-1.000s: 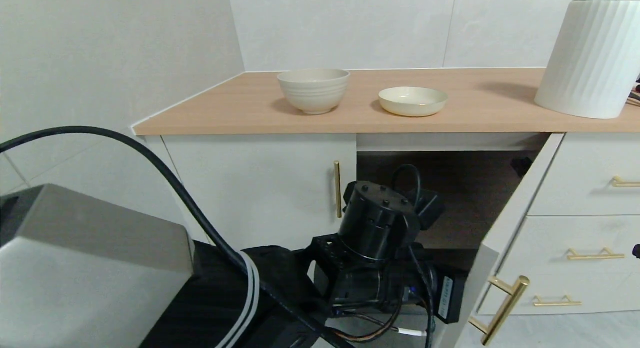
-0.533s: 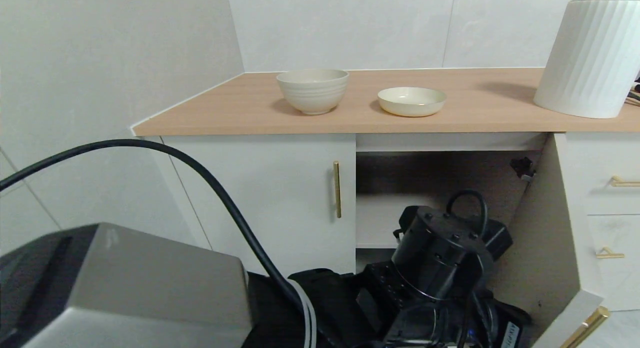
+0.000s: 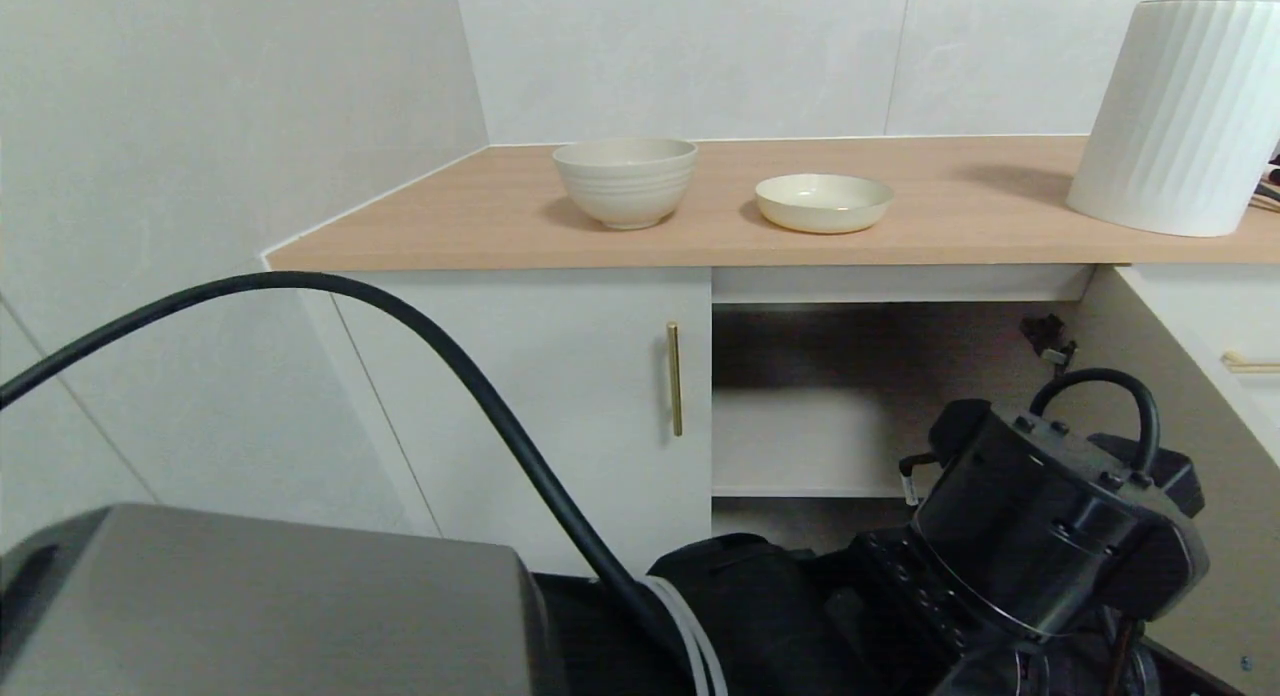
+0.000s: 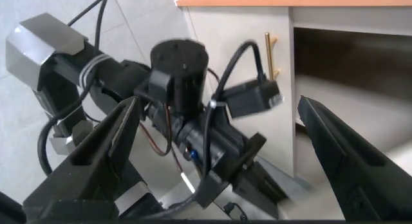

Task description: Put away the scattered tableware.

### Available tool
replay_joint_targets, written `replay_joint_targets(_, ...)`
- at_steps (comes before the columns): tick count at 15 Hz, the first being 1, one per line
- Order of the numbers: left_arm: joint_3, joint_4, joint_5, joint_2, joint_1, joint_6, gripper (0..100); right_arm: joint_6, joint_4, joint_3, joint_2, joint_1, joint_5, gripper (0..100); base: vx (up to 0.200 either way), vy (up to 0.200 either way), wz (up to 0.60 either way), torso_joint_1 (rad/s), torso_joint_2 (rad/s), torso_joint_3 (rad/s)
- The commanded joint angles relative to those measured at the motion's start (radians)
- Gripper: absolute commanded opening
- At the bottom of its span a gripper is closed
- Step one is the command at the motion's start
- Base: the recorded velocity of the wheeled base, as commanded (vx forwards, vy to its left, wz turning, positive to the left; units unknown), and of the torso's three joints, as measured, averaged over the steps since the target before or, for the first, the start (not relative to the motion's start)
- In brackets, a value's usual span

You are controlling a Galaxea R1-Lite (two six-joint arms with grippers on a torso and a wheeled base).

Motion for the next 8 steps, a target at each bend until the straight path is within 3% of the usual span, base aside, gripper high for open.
replay_joint_targets(1,0.012,-0.001,0.017,-0.039,0.001,-0.002,0,0.0,-0.001,-0.005,0.0,0.0,0.0,100,0.0,0.0,0.0,0.0,0.0,0.0)
replay_joint_targets(3,0.026,-0.001,0.064,-0.104,0.038,-0.002,0,0.0,-0.001,-0.006,-0.002,0.0,0.0,100,0.0,0.0,0.0,0.0,0.0,0.0)
replay_joint_targets(5,0.031,-0.001,0.067,-0.16,0.074,-0.002,0,0.0,0.001,-0.003,0.006,0.0,0.0,100,0.0,0.0,0.0,0.0,0.0,0.0)
replay_joint_targets(6,0.061,0.001,0.078,-0.199,0.089,-0.003,0,0.0,0.002,0.0,0.014,0.0,0.0,100,0.0,0.0,0.0,0.0,0.0,0.0)
replay_joint_targets(8,0.218,-0.002,0.116,-0.335,0.172,-0.003,0,0.0,0.029,-0.006,0.06,0.002,-0.001,100,0.0,0.0,0.0,0.0,0.0,0.0)
